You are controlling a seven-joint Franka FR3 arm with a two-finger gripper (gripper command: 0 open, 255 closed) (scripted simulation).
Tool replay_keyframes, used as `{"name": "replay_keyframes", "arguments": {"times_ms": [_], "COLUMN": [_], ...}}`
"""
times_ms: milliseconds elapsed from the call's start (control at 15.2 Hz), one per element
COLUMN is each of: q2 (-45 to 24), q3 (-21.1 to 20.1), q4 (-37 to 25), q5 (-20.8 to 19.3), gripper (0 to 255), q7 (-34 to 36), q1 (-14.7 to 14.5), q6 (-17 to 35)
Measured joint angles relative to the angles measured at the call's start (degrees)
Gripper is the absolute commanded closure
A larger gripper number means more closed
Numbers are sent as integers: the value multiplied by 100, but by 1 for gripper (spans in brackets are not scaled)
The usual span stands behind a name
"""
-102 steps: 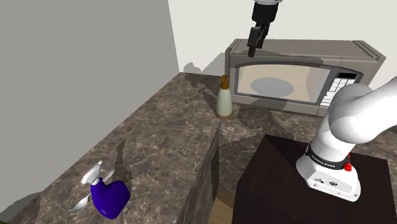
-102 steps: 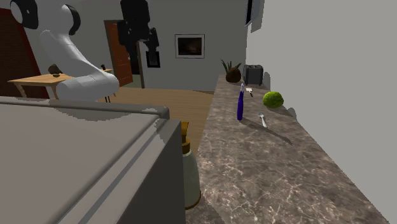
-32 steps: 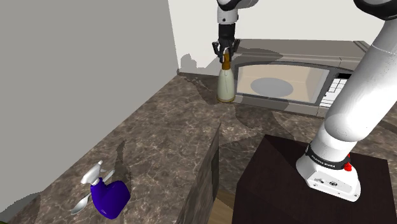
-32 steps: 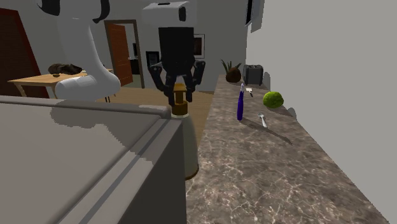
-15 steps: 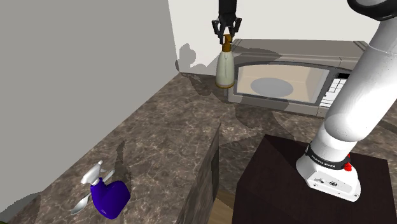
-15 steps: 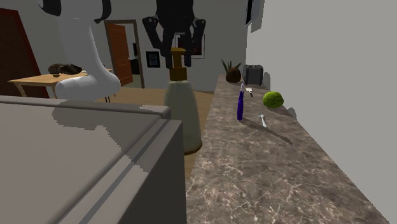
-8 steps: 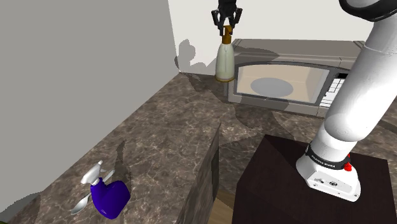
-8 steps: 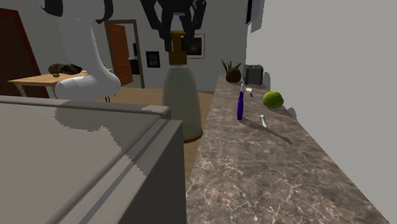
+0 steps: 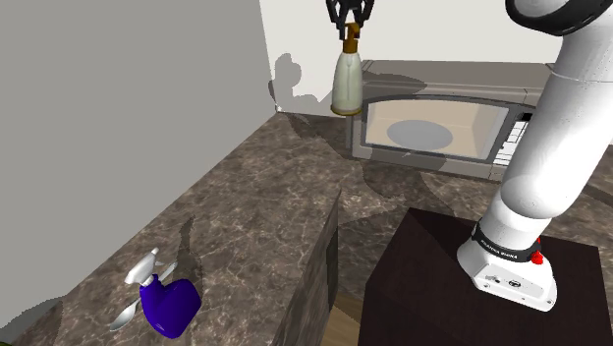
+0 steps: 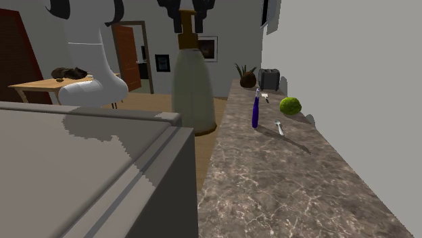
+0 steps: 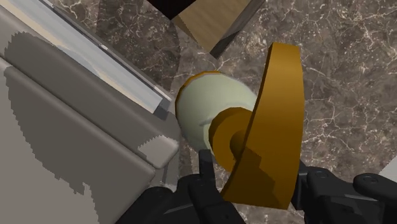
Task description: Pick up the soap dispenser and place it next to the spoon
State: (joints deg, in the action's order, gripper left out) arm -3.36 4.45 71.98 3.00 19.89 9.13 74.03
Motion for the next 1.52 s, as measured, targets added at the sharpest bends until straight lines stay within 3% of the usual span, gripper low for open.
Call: {"name": "replay_keyframes", "arguments": {"times_ms": [528,660,1518], "q2": [-547,-177,444], "q3": [2,-95,-935], "q4": [-1392,-714,1051], "q5": [63,17,4], "gripper": [255,255,255], "q7": [57,264,1949], "q1": [12,-142,-1055], "q6": [-846,-532,696]}}
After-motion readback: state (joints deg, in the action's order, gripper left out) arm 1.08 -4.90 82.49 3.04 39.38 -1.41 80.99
